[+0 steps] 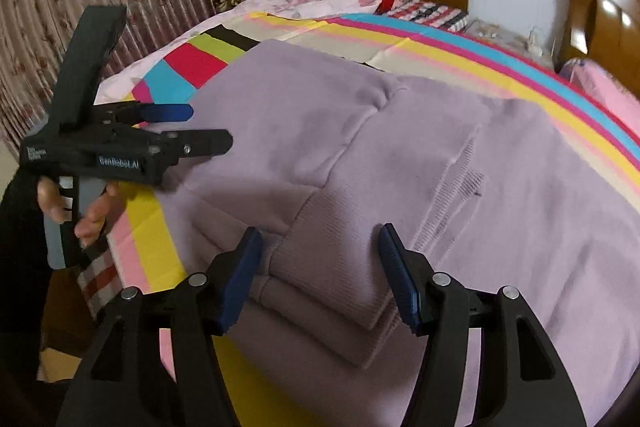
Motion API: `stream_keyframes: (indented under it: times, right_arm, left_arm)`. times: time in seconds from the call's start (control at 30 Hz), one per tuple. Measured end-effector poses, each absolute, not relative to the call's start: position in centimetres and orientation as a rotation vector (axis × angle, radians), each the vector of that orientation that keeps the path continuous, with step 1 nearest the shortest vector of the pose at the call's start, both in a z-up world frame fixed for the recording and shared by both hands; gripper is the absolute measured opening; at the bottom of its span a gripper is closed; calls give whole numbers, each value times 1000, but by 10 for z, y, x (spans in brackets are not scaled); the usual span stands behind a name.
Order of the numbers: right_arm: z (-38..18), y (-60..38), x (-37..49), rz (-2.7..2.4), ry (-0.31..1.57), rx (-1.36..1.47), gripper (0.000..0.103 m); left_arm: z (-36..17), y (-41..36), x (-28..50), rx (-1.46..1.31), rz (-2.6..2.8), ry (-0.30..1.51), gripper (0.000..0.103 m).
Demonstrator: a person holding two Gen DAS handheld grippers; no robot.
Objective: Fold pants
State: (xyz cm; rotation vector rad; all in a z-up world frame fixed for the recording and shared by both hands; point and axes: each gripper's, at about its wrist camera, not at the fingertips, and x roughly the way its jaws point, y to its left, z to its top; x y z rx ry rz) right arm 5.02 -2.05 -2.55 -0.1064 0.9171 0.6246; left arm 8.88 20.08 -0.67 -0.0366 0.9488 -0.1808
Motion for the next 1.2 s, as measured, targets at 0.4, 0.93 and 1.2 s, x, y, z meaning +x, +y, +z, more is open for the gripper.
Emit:
stream_keyframes:
  times: [0.4,0.93,1.2]
  right_arm:
    - [-25,-16,129,584,937,-126,66]
    - [-35,-130,52,398,972,-17,85]
    - [8,-234,-37,336,690,248,86]
  left_arm:
    - [-9,191,199,-146,-211,1069,101]
    - [-22,125,113,104,-110,923,102]
    - [2,113,97,69,-85,908,101]
